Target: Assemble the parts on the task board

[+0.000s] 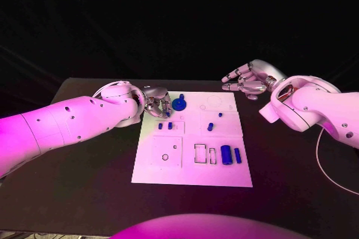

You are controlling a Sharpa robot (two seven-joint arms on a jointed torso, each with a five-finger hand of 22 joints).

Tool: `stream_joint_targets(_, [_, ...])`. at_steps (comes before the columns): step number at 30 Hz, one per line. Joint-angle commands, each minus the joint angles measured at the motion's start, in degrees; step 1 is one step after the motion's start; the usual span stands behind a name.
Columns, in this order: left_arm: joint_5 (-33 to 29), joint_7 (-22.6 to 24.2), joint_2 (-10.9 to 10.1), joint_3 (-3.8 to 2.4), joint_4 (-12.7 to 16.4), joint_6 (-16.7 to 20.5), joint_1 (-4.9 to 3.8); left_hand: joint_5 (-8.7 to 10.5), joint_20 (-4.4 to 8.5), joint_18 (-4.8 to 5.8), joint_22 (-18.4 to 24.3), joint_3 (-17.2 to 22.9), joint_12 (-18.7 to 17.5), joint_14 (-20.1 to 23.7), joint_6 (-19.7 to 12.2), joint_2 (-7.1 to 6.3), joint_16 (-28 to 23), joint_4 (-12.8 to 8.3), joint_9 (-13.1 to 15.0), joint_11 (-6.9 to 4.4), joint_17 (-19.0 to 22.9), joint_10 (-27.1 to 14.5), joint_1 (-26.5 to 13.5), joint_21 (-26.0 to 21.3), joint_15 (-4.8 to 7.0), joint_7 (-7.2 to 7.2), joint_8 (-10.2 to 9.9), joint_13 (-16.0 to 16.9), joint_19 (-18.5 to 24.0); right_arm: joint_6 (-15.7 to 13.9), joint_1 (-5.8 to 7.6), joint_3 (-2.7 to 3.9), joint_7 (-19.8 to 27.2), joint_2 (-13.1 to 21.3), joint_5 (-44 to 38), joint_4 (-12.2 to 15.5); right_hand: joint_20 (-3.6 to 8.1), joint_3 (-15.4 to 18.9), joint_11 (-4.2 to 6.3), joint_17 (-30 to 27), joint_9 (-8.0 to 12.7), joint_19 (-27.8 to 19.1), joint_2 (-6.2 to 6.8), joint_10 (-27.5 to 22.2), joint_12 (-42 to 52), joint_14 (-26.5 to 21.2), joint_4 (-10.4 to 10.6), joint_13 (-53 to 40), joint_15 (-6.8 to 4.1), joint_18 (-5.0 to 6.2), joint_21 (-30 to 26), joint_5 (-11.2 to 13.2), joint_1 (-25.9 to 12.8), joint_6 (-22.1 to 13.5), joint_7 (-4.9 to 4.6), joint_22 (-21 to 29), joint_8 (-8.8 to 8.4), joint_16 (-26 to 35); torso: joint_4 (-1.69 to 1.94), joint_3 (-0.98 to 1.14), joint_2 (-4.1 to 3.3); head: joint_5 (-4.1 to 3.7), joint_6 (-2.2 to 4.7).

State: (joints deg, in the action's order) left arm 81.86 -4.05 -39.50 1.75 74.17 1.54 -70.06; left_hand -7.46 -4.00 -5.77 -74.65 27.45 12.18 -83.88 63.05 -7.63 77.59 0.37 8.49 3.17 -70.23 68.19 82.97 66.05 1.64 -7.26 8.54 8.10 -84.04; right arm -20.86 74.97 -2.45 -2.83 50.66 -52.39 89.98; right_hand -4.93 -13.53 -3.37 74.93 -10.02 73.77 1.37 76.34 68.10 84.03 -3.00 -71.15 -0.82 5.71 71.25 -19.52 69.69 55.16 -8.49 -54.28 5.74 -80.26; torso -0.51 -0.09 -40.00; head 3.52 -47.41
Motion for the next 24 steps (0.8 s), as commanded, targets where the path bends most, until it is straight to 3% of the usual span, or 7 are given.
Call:
stream_joint_targets(1, [0.45, -0.23, 0.19, -0.01, -0.03, -1.3, 0.03, -0.1, -0.24, 1.03, 0.03, 0.39, -0.23, -1.92, 0.08, -0.12, -0.21, 0.02, 0.08, 0.17, 0.07, 0.17, -0.46, -0.33, -0.29, -0.09, -0.12, 0.07, 0.05, 0.41, -0.02, 0.02, 0.4, -0.09, -0.38, 0.0, -0.05, -0.46, 0.04, 0.27, -0.13, -0.34, -0.25, -0.38, -0.14, 2.83, 0.09, 0.05, -0.3, 1.1, -0.45, -0.36, 0.34, -0.11, -0.05, 0.15, 0.37, 0.29, 0.01, -0.02, 0.01, 0.1, -0.01])
stream_joint_targets(17, [0.63, -1.01, 0.42, 0.01, -0.41, -2.53, 0.02, -0.08, -0.27, 0.99, 0.04, 0.44, -0.5, -1.84, 0.08, -0.24, -0.27, -0.12, 0.05, 0.2, 0.23, 0.21, -0.67, -0.46, -0.3, -0.13, -0.36, 0.18, 0.15, 0.44, -0.02, 0.02, 0.39, -0.12, -0.38, -0.01, -0.05, -0.46, 0.04, 0.27, -0.13, -0.34, -0.25, -0.38, -0.14, 2.83, 0.09, 0.05, -0.3, 1.1, -0.45, -0.36, 0.34, -0.11, -0.05, 0.15, 0.37, 0.29, 0.01, -0.02, 0.0, 0.14, -0.14])
stream_joint_targets(24, [0.64, -1.16, 0.55, 0.03, -0.65, -2.78, 0.02, -0.2, -1.01, 0.89, 0.41, 1.51, -3.62, -1.47, -4.32, -1.16, -0.68, -0.03, -1.32, 1.55, 1.13, -3.31, -1.83, -1.47, -1.37, -1.18, -3.58, -0.76, 0.61, 0.46, -0.02, 0.02, 0.39, -0.12, -0.38, -0.01, -0.05, -0.46, 0.04, 0.27, -0.13, -0.34, -0.25, -0.38, -0.14, 2.83, 0.09, 0.05, -0.3, 1.1, -0.45, -0.36, 0.34, -0.11, -0.05, 0.15, 0.37, 0.29, -0.03, -0.01, 0.01, 0.14, -0.1])
